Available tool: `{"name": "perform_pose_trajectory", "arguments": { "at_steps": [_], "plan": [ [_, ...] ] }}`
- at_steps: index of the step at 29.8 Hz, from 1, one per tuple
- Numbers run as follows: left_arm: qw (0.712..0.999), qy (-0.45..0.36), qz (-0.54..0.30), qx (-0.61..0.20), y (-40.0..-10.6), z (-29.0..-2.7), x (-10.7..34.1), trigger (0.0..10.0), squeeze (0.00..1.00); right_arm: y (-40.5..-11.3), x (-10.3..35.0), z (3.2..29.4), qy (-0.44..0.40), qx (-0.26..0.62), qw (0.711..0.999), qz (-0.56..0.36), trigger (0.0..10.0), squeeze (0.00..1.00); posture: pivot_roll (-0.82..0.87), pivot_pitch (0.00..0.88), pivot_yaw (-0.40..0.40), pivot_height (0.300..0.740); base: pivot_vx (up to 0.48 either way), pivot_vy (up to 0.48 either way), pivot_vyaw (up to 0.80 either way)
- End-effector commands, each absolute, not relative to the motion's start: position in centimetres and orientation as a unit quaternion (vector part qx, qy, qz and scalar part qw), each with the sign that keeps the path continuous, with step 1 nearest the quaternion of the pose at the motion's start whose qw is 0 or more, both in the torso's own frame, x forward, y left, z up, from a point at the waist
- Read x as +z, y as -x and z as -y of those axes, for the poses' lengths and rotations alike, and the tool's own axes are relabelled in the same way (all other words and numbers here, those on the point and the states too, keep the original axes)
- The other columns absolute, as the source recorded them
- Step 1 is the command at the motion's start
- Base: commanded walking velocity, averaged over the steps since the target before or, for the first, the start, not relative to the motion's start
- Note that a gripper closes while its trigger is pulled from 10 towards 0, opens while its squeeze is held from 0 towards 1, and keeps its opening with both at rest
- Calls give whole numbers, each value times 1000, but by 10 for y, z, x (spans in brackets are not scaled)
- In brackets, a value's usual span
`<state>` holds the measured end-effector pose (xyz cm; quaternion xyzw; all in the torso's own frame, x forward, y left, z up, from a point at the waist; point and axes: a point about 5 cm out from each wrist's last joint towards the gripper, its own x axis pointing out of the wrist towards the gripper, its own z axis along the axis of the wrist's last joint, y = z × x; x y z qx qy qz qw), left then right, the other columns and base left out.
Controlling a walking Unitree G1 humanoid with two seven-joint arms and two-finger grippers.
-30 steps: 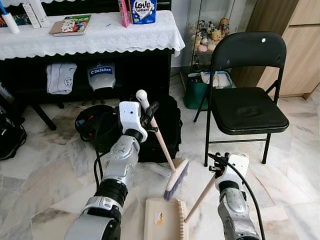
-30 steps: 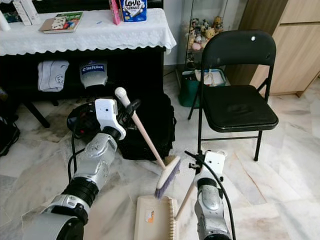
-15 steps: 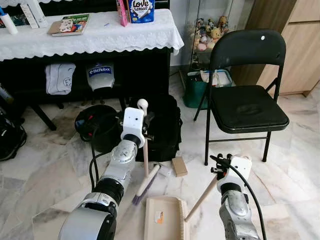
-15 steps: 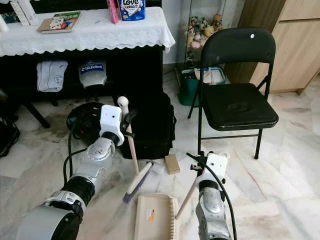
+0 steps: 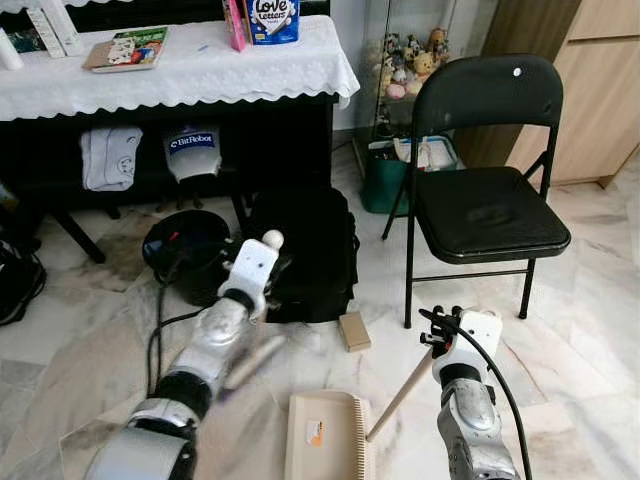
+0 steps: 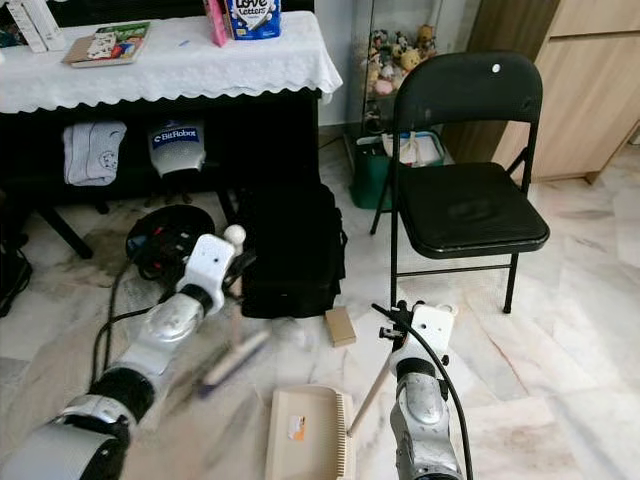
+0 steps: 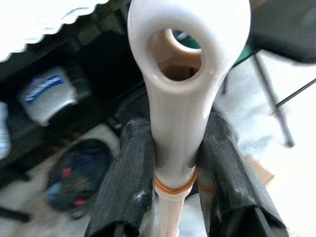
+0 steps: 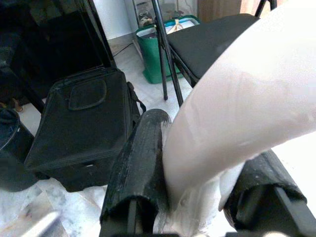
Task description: Sweep floor
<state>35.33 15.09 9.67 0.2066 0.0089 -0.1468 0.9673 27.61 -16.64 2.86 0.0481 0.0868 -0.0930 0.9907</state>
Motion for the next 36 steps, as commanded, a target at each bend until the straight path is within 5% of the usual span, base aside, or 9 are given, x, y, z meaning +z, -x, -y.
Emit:
{"name": "perform_pose_trajectory", "arguments": {
  "at_steps": [1,9,19,36],
  "plan": [
    [959,-236,5,-155,-353,-155,102,10000,0,-266,9,164,-53,-94,984,-141,10000,0,-146,92,64,740,0,0,0],
    [957,-264,24,-115,-358,-177,116,10000,0,-268,10,164,-53,-90,985,-141,10000,0,-139,88,62,740,0,0,0],
    [990,-68,75,-99,-361,-157,135,10000,0,-269,12,164,-54,-92,985,-137,10000,0,-147,82,61,740,0,0,0],
    [984,-20,125,-123,-358,-145,155,10000,0,-269,11,163,-55,-90,985,-139,10000,0,-146,79,61,740,0,0,0]
  ]
}}
